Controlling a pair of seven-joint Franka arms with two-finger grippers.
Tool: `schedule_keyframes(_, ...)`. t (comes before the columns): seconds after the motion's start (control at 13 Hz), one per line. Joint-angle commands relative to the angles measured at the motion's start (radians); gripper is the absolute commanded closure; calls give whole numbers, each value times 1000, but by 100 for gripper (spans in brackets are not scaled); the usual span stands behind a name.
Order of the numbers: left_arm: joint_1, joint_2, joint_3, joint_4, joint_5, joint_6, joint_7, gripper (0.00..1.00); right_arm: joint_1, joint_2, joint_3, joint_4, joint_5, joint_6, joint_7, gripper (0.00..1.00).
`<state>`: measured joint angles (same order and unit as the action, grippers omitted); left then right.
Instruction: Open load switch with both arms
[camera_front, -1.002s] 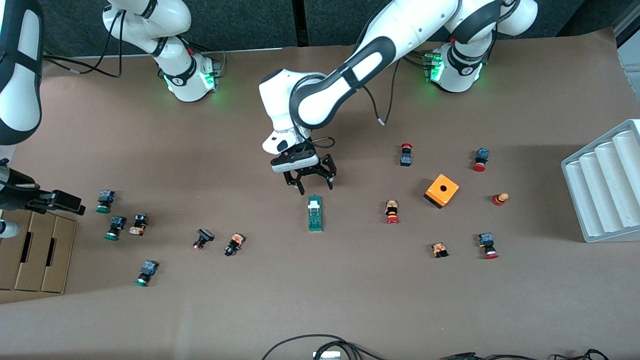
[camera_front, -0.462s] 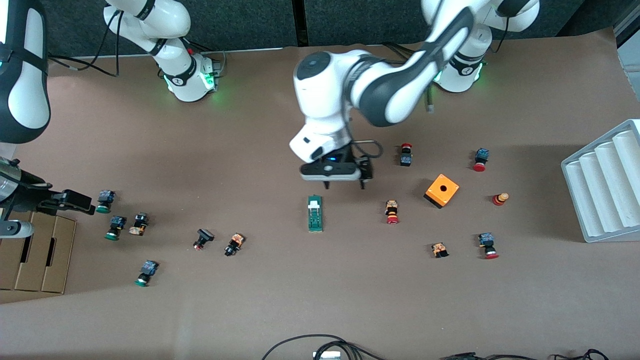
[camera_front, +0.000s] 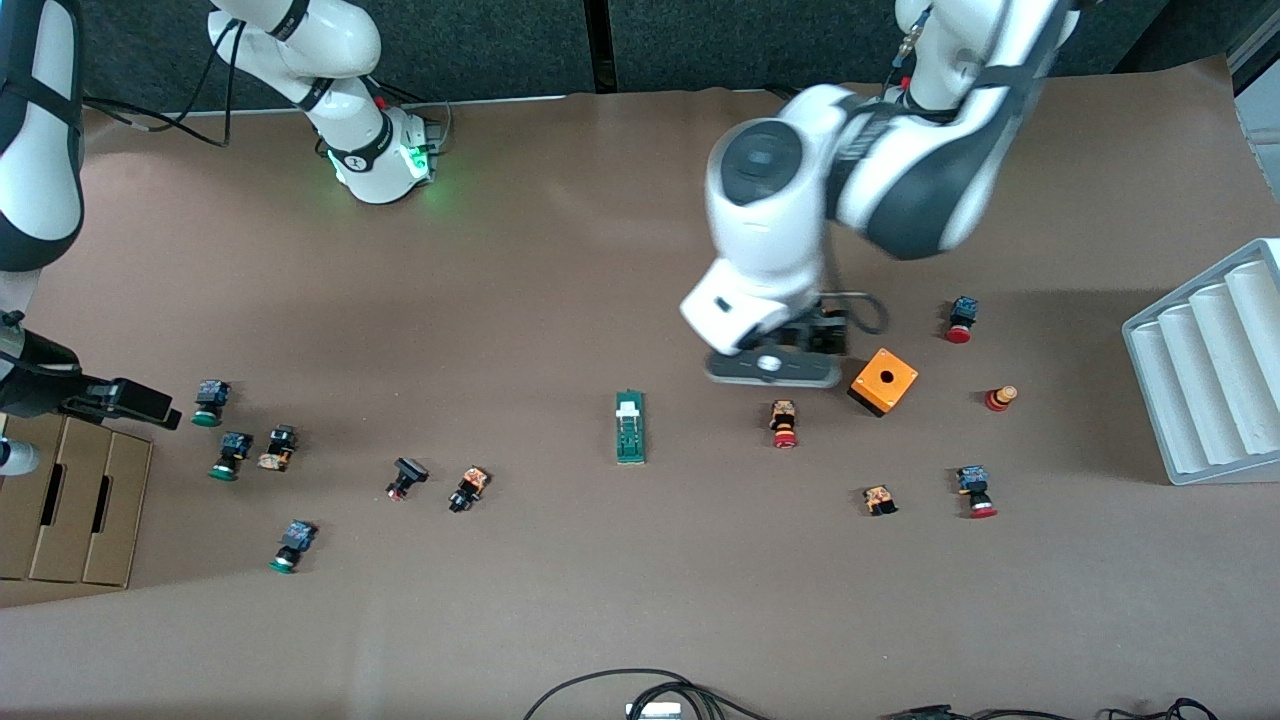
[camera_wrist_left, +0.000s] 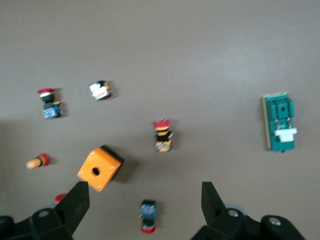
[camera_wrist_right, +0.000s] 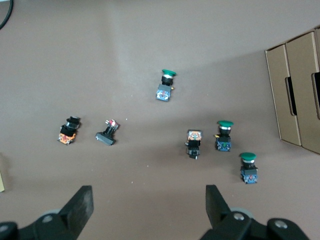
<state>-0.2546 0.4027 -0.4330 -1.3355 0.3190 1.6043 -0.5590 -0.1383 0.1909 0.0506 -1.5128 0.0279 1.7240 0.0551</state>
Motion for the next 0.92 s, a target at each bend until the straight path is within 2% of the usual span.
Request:
schedule_keyframes(0.0, 93, -12, -12, 105, -66, -146, 88, 1, -14, -14, 15, 13, -13, -38, 17, 0)
schedule_keyframes(0.23, 184, -50, -12, 159, -100, -279, 181, 1, -17, -22, 12, 13, -9, -63, 17, 0)
schedule_keyframes(0.39, 250, -100, -10, 157, -103, -288, 223, 1, -14, -22, 15, 13, -16, -64, 17, 0)
schedule_keyframes(0.69, 397, -142, -4, 150, -191, -276, 342, 1, -15, -31, 12, 13, -16, -118, 17, 0)
schedule_keyframes(0.77, 402, -180, 34, 104, -211, -250, 372, 1, -14, -31, 14, 13, -13, -112, 19, 0)
schedule_keyframes(0.85, 382, -241, 110, 14, -224, -189, 376, 1, -14, -31, 17, 13, -10, -107, 14, 0)
